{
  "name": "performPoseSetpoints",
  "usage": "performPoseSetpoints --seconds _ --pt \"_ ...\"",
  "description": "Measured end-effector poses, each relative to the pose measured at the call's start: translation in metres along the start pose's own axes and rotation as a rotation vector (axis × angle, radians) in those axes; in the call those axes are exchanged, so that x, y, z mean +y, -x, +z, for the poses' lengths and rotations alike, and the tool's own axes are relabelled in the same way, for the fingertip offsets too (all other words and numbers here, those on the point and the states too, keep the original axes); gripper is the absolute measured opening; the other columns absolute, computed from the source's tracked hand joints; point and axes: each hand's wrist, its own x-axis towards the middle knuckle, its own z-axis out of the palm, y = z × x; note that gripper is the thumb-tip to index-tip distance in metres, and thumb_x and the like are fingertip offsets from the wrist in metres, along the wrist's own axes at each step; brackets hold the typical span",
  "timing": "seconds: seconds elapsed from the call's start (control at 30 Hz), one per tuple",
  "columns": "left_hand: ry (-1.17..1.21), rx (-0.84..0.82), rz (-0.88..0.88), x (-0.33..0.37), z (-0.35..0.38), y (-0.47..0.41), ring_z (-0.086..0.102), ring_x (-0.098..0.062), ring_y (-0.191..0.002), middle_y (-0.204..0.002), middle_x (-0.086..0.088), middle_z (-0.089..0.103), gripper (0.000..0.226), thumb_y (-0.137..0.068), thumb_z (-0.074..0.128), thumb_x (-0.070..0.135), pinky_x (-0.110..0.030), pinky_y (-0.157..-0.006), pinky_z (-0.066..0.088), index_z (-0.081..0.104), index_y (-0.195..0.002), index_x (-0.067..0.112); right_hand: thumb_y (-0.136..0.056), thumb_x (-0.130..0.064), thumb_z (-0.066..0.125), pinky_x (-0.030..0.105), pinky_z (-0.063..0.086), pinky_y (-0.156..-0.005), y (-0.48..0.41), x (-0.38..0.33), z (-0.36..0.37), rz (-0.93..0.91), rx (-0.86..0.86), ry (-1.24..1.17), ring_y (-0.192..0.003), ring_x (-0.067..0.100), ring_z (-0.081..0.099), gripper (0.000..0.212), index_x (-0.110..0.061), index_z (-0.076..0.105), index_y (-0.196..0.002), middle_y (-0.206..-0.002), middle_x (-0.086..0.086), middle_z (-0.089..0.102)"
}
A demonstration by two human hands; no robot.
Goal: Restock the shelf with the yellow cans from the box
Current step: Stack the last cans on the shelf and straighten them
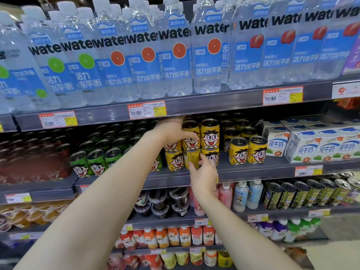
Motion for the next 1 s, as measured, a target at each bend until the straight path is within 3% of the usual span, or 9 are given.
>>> performPoseSetpoints --seconds 0.1,0.17,0.3,0.53,0.63,0.83,1.0 --pt "0.019 0.028 -0.02 -0.004 -0.001 0.002 0.054 -0.024 -0.131 -0.15 0.001 0.053 0.085 -0.083 0.073 0.066 -0.028 -0.092 0.044 0.041 -0.151 0.029 -0.089 -0.043 0.071 0.036 0.052 -0.071 0.002 -0.009 0.009 0.048 0.034 -0.022 -0.09 0.018 0.058 0.051 -0.011 0.062 -0.128 -0.104 0.0 0.06" --pt "0.044 0.026 -0.027 -0.006 -0.001 0.003 0.054 -0.023 -0.13 -0.149 0.001 0.054 0.084 -0.082 0.074 0.067 -0.029 -0.092 0.044 0.043 -0.149 0.029 -0.088 -0.043 0.072 0.033 0.05 -0.071 0.001 -0.014 0.014 0.107 0.066 -0.065 -0.086 0.015 0.055 0.052 -0.01 0.061 -0.127 -0.101 -0.001 0.059" --pt "0.101 0.016 -0.047 -0.007 -0.002 0.004 0.055 -0.022 -0.128 -0.146 0.002 0.056 0.085 -0.079 0.077 0.066 -0.027 -0.088 0.042 0.046 -0.148 0.028 -0.087 -0.042 0.074 0.028 0.041 -0.074 -0.003 -0.016 0.021 0.2 0.112 -0.131 -0.087 0.012 0.052 0.048 -0.011 0.063 -0.122 -0.097 -0.002 0.061" --pt "0.158 0.03 -0.034 -0.011 -0.001 0.005 0.055 -0.02 -0.128 -0.144 0.004 0.057 0.082 -0.077 0.081 0.064 -0.028 -0.092 0.043 0.05 -0.145 0.029 -0.086 -0.044 0.075 0.026 0.041 -0.076 0.001 -0.013 0.029 0.191 0.169 -0.147 -0.087 0.005 0.049 0.038 -0.009 0.064 -0.099 -0.098 -0.008 0.058" --pt "0.151 0.01 -0.028 -0.011 -0.004 0.005 0.055 -0.021 -0.129 -0.145 0.004 0.057 0.085 -0.076 0.079 0.067 -0.03 -0.097 0.046 0.049 -0.146 0.03 -0.085 -0.047 0.075 0.024 0.039 -0.072 0.0 -0.013 0.025 0.171 0.156 -0.124 -0.083 0.006 0.049 0.042 -0.012 0.063 -0.106 -0.096 -0.006 0.059" --pt "0.154 -0.061 -0.019 -0.01 -0.007 0.001 0.05 -0.021 -0.135 -0.151 0.002 0.051 0.084 -0.081 0.075 0.066 -0.029 -0.098 0.041 0.045 -0.15 0.029 -0.09 -0.041 0.071 0.021 0.036 -0.074 0.003 -0.018 0.023 0.089 0.125 -0.112 -0.086 0.006 0.05 0.063 -0.014 0.05 -0.143 -0.101 -0.005 0.053" --pt "0.151 -0.06 -0.028 -0.014 -0.008 0.001 0.049 -0.021 -0.137 -0.153 0.005 0.05 0.09 -0.076 0.076 0.071 -0.028 -0.099 0.04 0.042 -0.151 0.032 -0.09 -0.035 0.073 0.018 0.035 -0.079 0.003 -0.019 0.031 0.114 0.166 -0.203 -0.088 0.008 0.052 0.058 -0.012 0.054 -0.139 -0.095 -0.004 0.055"
